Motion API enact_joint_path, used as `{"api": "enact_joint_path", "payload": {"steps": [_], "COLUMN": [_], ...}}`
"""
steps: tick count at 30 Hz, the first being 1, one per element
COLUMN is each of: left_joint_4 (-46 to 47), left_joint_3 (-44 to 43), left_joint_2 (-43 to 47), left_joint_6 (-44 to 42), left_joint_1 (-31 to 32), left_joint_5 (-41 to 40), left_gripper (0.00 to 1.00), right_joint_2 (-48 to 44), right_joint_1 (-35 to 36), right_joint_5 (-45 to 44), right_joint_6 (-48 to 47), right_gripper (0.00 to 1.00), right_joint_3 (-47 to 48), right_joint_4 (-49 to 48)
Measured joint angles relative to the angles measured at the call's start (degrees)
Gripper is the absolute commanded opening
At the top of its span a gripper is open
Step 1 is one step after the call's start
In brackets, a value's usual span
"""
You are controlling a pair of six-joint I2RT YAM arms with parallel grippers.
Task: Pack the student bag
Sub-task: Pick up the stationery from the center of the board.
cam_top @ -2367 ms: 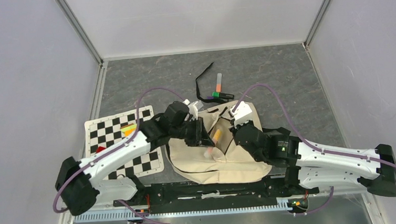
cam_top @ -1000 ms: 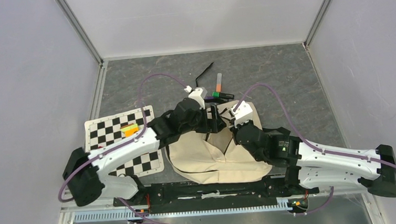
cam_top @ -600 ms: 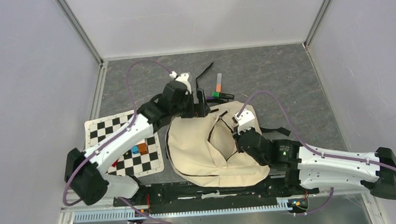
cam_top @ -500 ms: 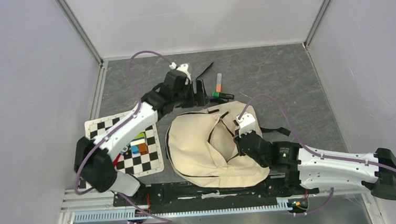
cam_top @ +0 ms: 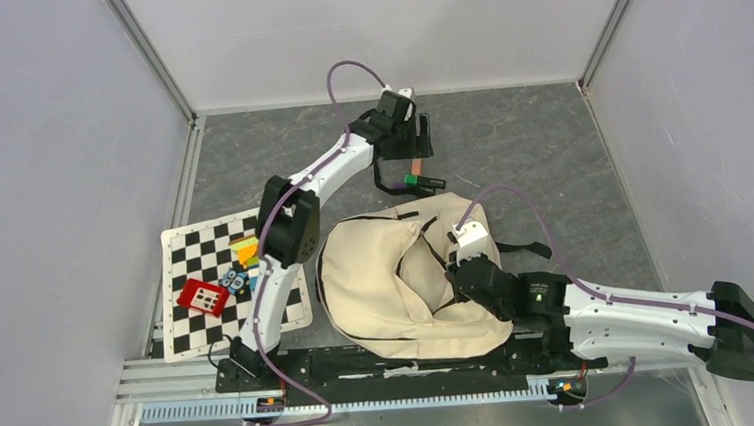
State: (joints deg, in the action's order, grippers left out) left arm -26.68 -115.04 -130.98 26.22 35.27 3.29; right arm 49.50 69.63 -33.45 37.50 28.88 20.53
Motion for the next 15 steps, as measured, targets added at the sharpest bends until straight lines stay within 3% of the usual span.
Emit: {"api": "enact_joint_path", "payload": {"steps": [5, 15], "left_joint_4": [-3.1, -5.4], "left_joint_3": [-7.1, -9.9], "left_joint_2": [-7.9, -11.9], "left_joint_6": [0.0, -1.9], "left_joint_1": [0.0, 0.0], "left_joint_5": [-1.3, -3.1], "left_gripper": [0.75, 0.65], "right_joint_2": [0.0, -0.5], "right_joint_1": [0.0, 0.0], "right_joint_5": [0.0, -0.1], "right_joint_6": [0.3, 0.2], "right_gripper": [0.00, 0.00], "right_joint_3": [0.0, 0.0], "right_joint_4": [0.0, 0.1]}}
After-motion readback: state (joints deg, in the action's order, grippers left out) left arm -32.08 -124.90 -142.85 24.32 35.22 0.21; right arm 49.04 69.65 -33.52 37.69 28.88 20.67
